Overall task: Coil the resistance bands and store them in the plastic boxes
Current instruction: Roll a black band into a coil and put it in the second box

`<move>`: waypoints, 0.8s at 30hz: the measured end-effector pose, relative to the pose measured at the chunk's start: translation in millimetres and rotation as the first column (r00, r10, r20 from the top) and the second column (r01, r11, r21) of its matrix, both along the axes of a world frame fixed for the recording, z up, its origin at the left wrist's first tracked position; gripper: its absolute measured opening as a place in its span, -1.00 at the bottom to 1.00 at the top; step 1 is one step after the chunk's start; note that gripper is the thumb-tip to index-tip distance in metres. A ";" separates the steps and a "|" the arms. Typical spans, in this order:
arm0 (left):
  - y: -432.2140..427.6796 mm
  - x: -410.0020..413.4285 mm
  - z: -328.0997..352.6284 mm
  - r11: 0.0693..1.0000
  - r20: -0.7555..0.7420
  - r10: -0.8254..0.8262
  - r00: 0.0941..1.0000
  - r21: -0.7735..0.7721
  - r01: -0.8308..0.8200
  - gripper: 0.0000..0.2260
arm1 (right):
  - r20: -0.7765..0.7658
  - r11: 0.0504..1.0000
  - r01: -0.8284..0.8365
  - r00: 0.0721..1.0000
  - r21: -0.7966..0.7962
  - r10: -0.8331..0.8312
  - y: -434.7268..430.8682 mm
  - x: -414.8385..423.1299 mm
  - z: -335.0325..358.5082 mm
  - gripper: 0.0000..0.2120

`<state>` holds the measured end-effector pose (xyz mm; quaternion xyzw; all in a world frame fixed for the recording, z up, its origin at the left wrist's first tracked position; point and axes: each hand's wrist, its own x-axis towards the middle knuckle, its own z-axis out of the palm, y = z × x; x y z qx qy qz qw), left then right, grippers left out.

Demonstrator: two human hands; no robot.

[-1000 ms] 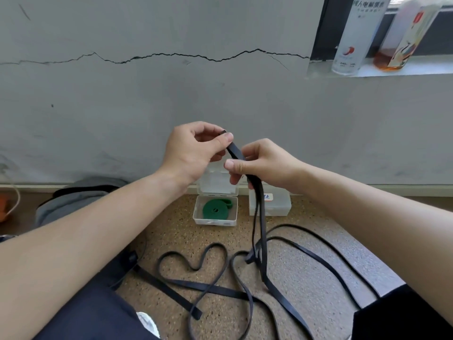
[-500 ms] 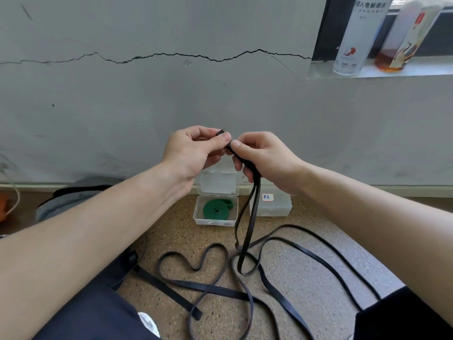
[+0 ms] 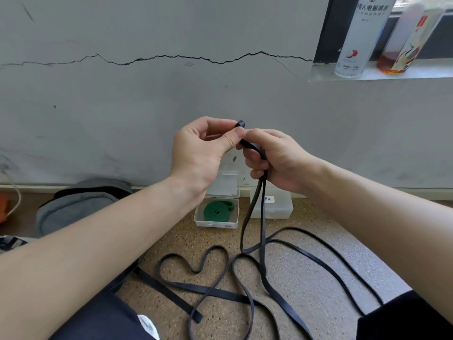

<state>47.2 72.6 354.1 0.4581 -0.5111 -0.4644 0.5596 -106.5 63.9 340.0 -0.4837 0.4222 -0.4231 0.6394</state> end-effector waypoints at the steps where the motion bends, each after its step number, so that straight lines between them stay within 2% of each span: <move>1: -0.2 -0.1 -0.7 0.998 0.054 -0.007 0.999 -0.059 0.010 -0.89 | 0.004 1.000 -0.001 1.000 0.016 0.001 0.4 -0.2 -0.5 -0.76; 8: -5.1 12.7 1.7 0.956 0.282 -0.074 0.957 -0.252 0.148 -0.89 | -0.034 0.989 -0.123 0.991 0.084 0.126 -0.1 -12.3 -2.2 -0.76; 12: -8.7 23.5 1.6 0.918 0.467 -0.117 0.876 -0.287 0.276 -0.86 | -0.129 0.980 -0.174 0.974 0.092 0.185 -0.6 -18.8 -1.5 -0.77; 15: -12.0 28.4 1.8 0.874 0.596 -0.087 0.799 -0.339 0.348 -0.88 | -0.108 0.970 -0.184 0.973 0.158 0.202 -0.9 -21.9 1.6 -0.71; 18: -15.5 30.9 4.3 0.814 0.690 -0.041 0.722 -0.396 0.424 -0.90 | -0.109 0.969 -0.220 0.966 0.113 0.233 -0.8 -23.1 0.4 -0.64; 21: -14.7 30.1 5.8 0.822 0.682 -0.071 0.728 -0.374 0.430 -0.89 | -0.100 0.974 -0.222 0.969 0.043 0.225 -0.6 -23.1 -3.2 -0.69; 22: -13.4 28.9 5.7 0.848 0.636 -0.108 0.764 -0.342 0.405 -0.88 | -0.084 0.976 -0.217 0.972 0.026 0.218 -0.8 -22.8 -3.1 -0.71; 24: -9.6 24.3 4.8 0.910 0.449 -0.196 0.872 -0.249 0.332 -0.85 | -0.031 0.980 -0.201 0.979 -0.005 0.200 -0.7 -21.5 -0.9 -0.76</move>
